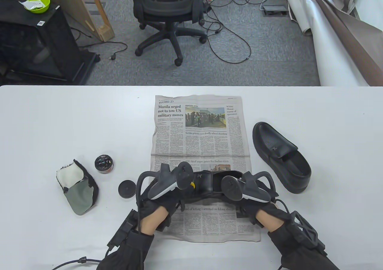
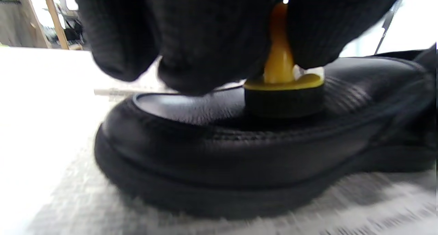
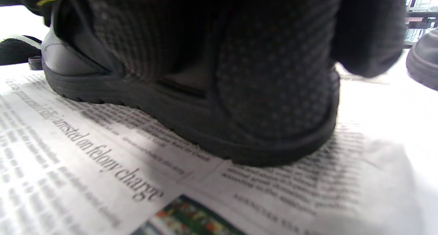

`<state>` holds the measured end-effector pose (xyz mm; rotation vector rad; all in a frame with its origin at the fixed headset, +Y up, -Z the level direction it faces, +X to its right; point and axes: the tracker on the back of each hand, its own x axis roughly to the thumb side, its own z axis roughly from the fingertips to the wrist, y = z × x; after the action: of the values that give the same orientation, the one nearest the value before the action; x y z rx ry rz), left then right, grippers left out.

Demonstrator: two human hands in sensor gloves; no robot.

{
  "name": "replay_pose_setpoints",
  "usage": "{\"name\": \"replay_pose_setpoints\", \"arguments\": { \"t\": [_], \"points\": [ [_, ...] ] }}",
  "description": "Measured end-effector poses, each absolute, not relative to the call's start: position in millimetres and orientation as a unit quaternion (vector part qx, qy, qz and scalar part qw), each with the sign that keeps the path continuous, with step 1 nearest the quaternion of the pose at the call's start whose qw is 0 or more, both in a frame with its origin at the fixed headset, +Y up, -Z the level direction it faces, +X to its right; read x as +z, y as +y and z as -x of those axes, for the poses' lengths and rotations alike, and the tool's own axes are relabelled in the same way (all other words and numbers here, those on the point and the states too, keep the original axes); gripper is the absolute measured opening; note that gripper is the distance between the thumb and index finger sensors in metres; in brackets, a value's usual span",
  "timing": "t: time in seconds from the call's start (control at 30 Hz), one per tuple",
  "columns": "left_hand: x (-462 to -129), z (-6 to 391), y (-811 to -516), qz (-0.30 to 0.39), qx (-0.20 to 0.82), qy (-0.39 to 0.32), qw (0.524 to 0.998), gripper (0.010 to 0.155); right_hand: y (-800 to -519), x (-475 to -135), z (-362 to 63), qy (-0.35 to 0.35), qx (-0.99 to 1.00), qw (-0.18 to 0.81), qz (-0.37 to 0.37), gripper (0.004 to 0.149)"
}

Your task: Dip and apply built-in sponge shoe polish on shoes

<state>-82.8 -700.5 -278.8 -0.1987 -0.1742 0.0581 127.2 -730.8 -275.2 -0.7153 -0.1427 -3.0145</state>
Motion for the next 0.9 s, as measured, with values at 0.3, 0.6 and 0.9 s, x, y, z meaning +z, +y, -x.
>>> {"name": "replay_pose_setpoints", "arguments": {
  "t": [0.3, 0.6, 0.9],
  "points": [
    [-293, 95, -708, 0.059, -0.028, -0.032, 0.997, 0.047, -731, -275, -127, -0.039, -0.972, 0.021, 0.23, 0.042],
    [-281, 110, -700, 0.075, -0.071, -0.014, 0.995, 0.047, -730, -274, -127, -0.036, -0.973, 0.027, 0.225, 0.042],
    [-261, 92, -697, 0.111, -0.003, -0.094, 0.989, 0.047, -731, -274, -127, -0.038, -0.974, 0.026, 0.222, 0.042]
  ]
}}
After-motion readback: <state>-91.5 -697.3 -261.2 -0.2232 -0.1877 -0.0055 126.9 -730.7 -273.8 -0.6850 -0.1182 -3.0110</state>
